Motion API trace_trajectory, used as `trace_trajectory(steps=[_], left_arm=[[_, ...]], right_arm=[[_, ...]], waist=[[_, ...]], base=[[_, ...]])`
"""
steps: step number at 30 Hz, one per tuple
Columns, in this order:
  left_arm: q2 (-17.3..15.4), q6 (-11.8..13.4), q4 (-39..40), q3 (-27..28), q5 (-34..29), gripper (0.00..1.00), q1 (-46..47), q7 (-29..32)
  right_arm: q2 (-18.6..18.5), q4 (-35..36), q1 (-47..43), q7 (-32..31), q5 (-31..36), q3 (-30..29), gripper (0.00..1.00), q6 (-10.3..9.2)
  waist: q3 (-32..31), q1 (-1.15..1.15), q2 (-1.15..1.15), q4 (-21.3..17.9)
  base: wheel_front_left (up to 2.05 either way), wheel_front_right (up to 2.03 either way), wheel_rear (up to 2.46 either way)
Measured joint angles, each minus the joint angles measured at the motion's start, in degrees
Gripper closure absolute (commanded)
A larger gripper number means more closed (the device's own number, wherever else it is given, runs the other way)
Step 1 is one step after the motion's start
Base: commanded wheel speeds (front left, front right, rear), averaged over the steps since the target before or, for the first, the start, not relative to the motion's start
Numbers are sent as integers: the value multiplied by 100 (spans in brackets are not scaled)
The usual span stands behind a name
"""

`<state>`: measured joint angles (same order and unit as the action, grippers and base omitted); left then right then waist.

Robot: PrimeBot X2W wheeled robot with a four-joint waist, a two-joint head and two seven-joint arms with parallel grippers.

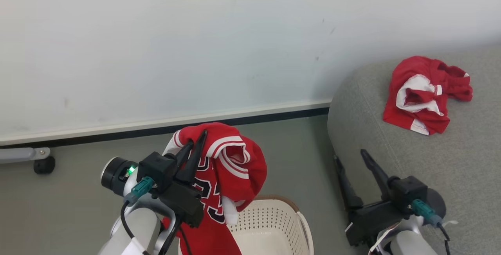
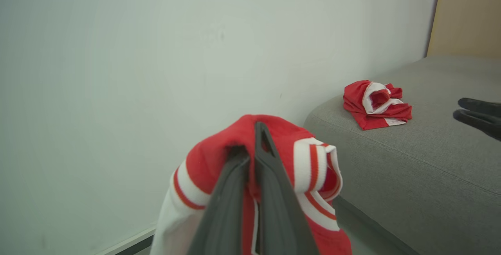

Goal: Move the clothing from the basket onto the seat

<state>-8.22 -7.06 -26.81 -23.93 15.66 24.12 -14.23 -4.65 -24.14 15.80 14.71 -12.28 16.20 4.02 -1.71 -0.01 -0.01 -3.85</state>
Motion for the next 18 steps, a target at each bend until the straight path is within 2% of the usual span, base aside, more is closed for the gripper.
trace_trajectory(steps=[10,18], left_arm=[[77,0,382,-102,0,100,2,162],[138,0,617,-196,0,100,27,319]], right_arm=[[27,-322,174,-7,175,851,0,255],[71,-766,471,-59,207,1508,0,307]], waist=[[-177,1,0,105],[-164,1,1,172]], base=[[0,0,0],[0,0,0]])
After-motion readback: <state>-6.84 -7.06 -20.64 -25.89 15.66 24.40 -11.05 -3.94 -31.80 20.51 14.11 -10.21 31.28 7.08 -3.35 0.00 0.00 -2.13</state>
